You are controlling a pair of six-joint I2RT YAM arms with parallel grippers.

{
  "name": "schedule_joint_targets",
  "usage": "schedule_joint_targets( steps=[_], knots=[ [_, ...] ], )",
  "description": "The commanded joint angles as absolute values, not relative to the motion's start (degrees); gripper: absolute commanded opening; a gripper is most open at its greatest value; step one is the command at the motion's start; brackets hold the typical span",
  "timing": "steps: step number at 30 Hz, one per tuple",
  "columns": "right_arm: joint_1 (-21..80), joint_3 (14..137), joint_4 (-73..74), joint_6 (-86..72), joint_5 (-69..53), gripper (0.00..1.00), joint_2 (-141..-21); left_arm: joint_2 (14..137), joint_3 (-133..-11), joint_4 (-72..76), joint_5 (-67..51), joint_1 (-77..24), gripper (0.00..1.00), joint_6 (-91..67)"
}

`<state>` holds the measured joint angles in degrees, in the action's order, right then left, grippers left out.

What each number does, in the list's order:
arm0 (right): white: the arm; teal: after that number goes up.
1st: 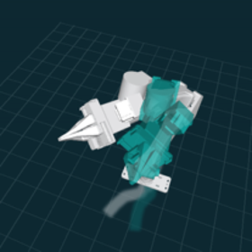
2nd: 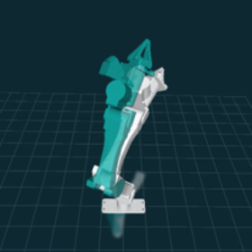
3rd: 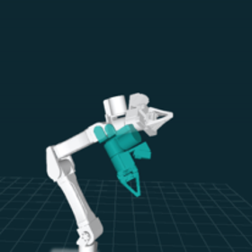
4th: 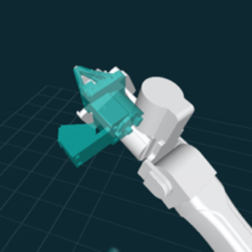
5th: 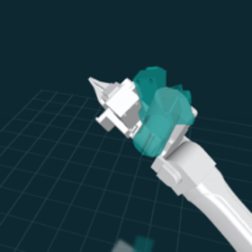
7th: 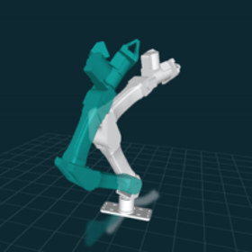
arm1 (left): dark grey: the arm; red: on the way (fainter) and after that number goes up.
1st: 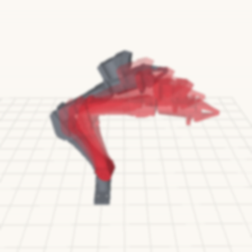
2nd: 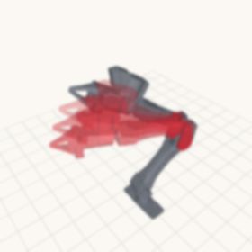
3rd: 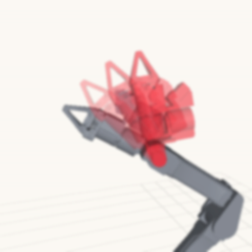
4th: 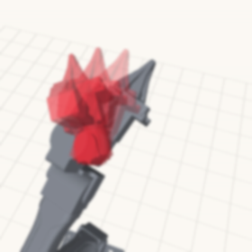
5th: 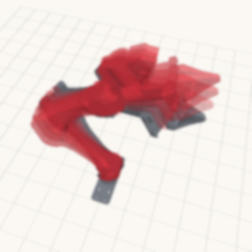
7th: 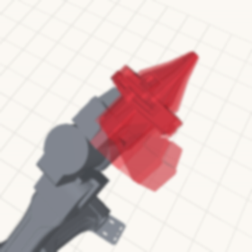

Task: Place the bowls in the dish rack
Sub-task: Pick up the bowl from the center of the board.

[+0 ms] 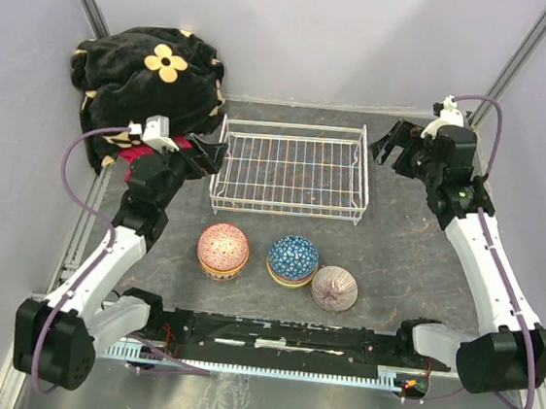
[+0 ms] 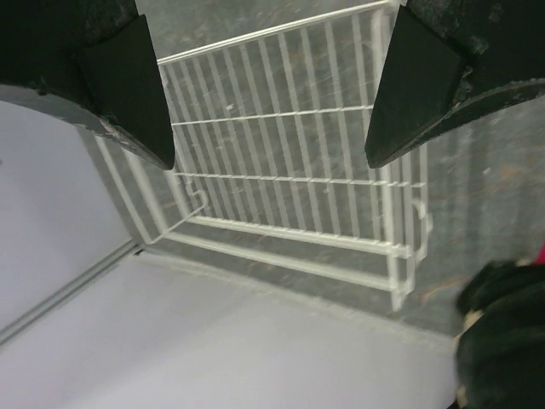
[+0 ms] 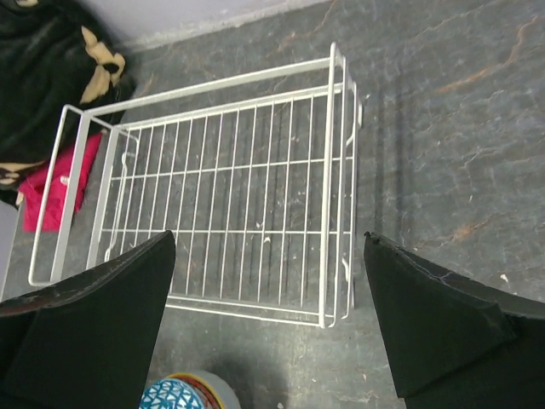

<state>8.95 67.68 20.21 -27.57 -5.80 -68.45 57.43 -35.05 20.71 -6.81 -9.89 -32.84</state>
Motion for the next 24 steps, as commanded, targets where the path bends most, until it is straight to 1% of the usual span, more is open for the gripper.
schedule_joint_targets(
  steps=[1, 4, 6, 10, 12, 15, 19, 21, 24],
  knots=[
    [8.8, 68.2, 19.5, -26.2, -10.4, 0.99, -67.8, 54.3, -44.1, 11.6, 3.4, -17.8, 0.99, -27.4],
    [8.9, 68.5, 20.6, -25.9, -11.4, 0.99, -67.9, 57.0, -49.6, 3.3, 10.7, -23.7, 0.99, -24.0],
    [8.8, 69.0, 21.4, -25.6, -11.8, 0.99, -68.0, 58.2, -51.8, -0.8, 19.6, -28.3, 0.99, -23.0],
    [8.8, 69.1, 21.9, -25.6, -12.4, 0.99, -67.6, 60.6, -57.0, -11.3, 29.3, -32.3, 0.99, -22.4],
    [8.9, 69.2, 22.5, -25.7, -11.5, 1.0, -67.1, 61.1, -59.3, -14.8, 40.0, -37.4, 0.99, -21.3],
    [8.8, 69.3, 23.3, -25.7, -10.3, 1.0, -66.5, 62.4, -62.0, -19.2, 52.9, -46.2, 0.99, -20.4],
    [8.7, 69.6, 24.5, -26.0, -8.6, 0.99, -65.8, 68.0, -68.5, -30.6, 64.7, -53.6, 0.99, -25.6],
    [8.6, 69.6, 25.0, -25.9, -8.2, 0.99, -65.4, 70.6, -71.2, -39.2, 68.9, -56.5, 0.99, -32.1],
    [8.5, 69.8, 25.5, -25.9, -7.6, 1.0, -64.6, 70.6, -73.4, -48.8, 68.0, -56.9, 0.99, -44.4]
  ],
)
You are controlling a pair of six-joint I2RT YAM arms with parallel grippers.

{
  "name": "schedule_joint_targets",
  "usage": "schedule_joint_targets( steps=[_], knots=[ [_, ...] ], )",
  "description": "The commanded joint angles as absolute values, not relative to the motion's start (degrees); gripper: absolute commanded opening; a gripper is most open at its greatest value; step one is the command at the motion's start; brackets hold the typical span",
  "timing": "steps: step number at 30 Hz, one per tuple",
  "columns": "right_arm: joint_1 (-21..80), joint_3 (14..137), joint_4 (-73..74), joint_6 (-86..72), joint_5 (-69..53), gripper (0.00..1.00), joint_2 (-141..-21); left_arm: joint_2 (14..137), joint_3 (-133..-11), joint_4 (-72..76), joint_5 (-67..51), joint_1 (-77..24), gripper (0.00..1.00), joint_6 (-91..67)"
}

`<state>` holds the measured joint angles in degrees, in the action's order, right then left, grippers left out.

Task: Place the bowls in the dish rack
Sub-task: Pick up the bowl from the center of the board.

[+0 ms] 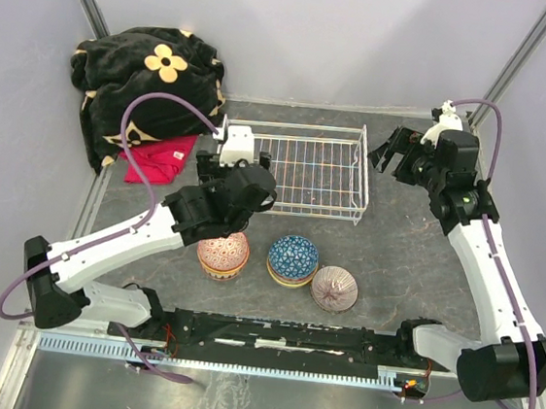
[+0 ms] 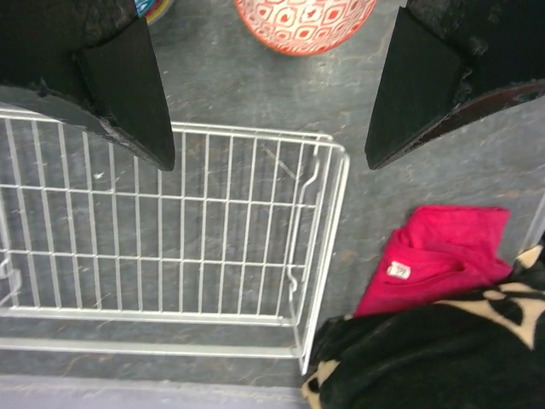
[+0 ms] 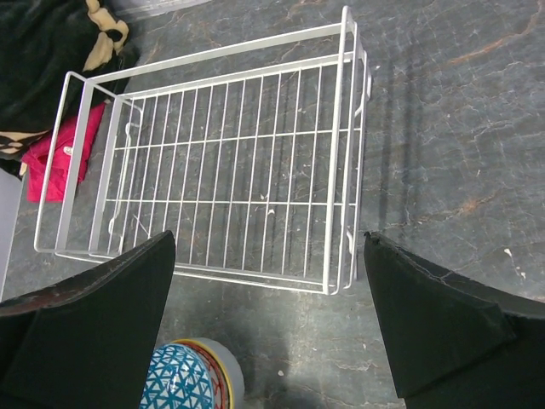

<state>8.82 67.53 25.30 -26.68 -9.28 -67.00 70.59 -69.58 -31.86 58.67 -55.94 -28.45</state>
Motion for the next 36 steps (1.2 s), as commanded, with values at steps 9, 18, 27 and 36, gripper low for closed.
schedule_joint_targets(
  steps=[9, 18, 27, 36],
  knots=[
    [8.5, 69.5, 25.7, -26.6, -7.9, 1.0, -63.8, 60.7, -70.3, -48.3, 57.0, -55.7, 0.99, -46.1],
    [8.3, 69.6, 26.3, -26.4, -7.5, 1.0, -63.7, 72.1, -69.9, -60.0, 53.7, -58.9, 0.99, -59.1],
    [8.3, 69.8, 26.0, -26.7, -9.5, 0.95, -65.6, 79.5, -69.1, -61.7, 54.6, -65.1, 0.99, -66.4],
    [8.2, 69.6, 25.9, -26.6, -10.0, 0.91, -65.9, 85.1, -67.9, -60.9, 56.2, -66.4, 0.95, -69.7]
  ],
)
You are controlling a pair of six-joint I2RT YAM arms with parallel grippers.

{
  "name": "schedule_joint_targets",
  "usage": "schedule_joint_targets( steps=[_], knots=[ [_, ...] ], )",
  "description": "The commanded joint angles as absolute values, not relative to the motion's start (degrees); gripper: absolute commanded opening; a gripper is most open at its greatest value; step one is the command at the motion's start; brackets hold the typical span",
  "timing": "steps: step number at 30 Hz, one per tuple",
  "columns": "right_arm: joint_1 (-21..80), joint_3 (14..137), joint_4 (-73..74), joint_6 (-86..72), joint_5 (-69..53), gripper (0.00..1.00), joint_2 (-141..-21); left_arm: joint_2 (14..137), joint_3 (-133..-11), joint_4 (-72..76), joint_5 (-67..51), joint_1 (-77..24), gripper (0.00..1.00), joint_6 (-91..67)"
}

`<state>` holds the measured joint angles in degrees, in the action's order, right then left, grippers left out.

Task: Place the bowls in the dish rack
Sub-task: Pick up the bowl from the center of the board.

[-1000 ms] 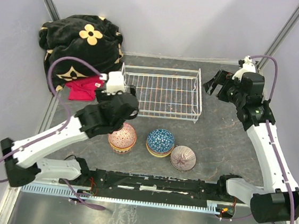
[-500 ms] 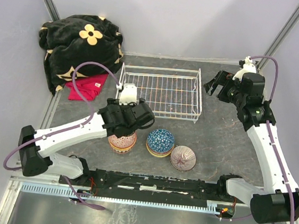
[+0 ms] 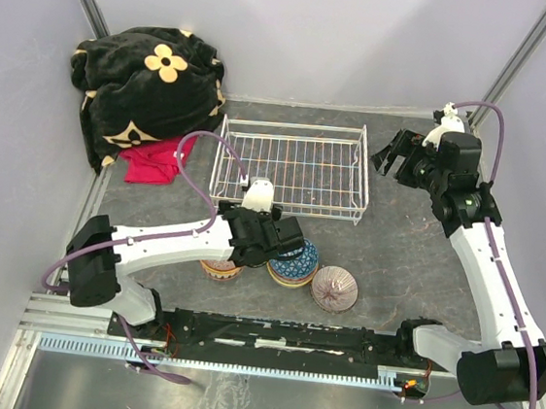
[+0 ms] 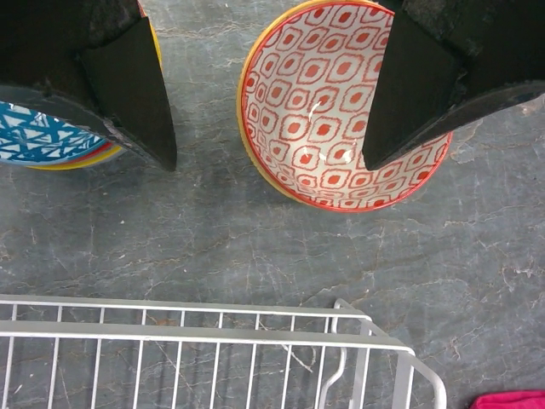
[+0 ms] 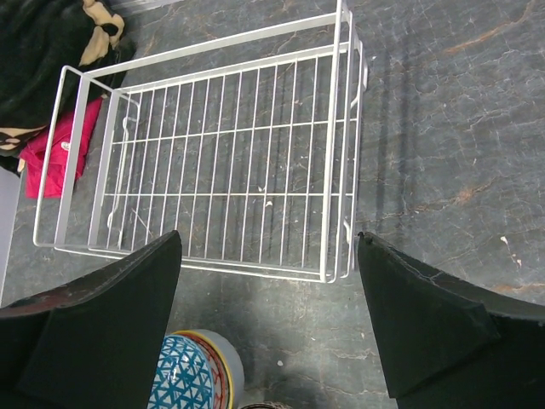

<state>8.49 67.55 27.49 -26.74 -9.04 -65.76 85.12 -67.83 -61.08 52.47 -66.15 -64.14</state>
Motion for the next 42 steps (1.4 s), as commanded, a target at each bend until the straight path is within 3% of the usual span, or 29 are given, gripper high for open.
schedule_joint_targets(
  steps=[1, 7, 21, 33, 42],
  knots=[
    [8.2, 69.7, 25.8, -26.7, -10.1, 0.91, -66.1, 85.3, -67.7, -60.4, 56.3, -66.4, 0.92, -69.4],
    [8.0, 69.9, 26.0, -26.7, -10.4, 0.91, -66.6, 87.2, -67.5, -57.9, 55.4, -66.2, 0.75, -68.1],
    [7.8, 69.8, 25.8, -26.9, -11.1, 0.9, -67.3, 87.4, -62.5, -55.7, 54.2, -65.1, 0.69, -69.7],
    [7.7, 69.3, 25.0, -27.5, -12.5, 0.9, -68.0, 86.9, -60.5, -52.7, 52.5, -64.9, 0.38, -69.2],
    [7.7, 69.5, 23.9, -28.9, -17.2, 0.87, -72.1, 79.0, -54.7, -52.9, 51.5, -65.0, 0.11, -72.5]
  ],
)
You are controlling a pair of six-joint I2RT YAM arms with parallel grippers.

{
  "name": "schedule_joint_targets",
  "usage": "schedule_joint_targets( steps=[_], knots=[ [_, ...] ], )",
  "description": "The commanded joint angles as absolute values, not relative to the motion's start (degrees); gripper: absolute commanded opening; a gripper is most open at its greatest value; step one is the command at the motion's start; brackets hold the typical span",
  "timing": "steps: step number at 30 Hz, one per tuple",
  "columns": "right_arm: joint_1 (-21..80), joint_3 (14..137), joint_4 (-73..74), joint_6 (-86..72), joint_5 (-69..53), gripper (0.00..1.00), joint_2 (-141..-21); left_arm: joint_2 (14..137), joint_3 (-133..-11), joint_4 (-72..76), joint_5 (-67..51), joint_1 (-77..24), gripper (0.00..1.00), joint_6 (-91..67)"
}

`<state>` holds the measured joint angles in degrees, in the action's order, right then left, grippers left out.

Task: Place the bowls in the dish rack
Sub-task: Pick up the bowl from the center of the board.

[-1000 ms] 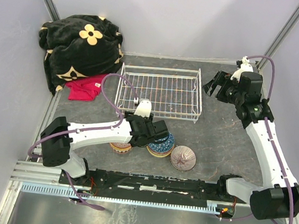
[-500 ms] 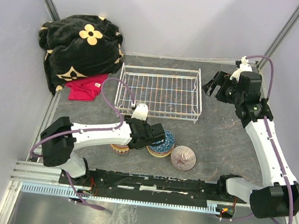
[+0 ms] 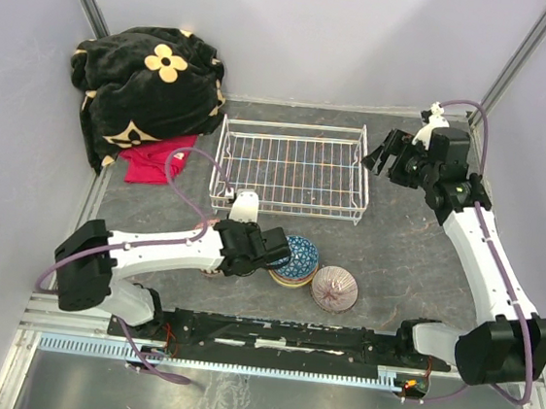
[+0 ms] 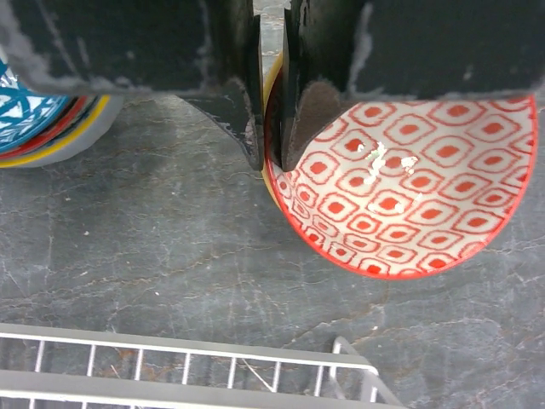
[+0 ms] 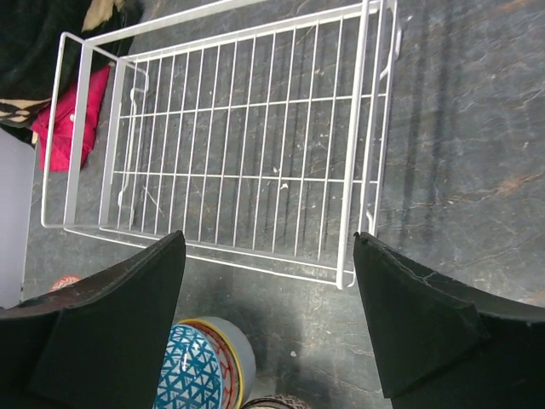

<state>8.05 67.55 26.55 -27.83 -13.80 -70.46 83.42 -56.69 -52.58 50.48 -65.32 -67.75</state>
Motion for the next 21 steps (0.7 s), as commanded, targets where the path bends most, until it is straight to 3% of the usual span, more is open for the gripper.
schedule_joint_targets(
  steps=[1, 3, 21],
  knots=[
    [7.7, 69.7, 23.9, -28.9, -17.7, 0.87, -72.7, 78.3, -54.5, -53.0, 51.6, -65.0, 0.08, -72.5],
    [7.7, 70.0, 24.0, -28.9, -18.3, 0.86, -73.0, 76.9, -54.1, -53.2, 51.7, -65.0, 0.03, -72.4],
    [7.6, 69.2, 23.6, -28.2, -16.0, 0.86, -72.5, 69.0, -59.3, -52.0, 48.9, -65.0, 0.03, -62.9]
  ],
)
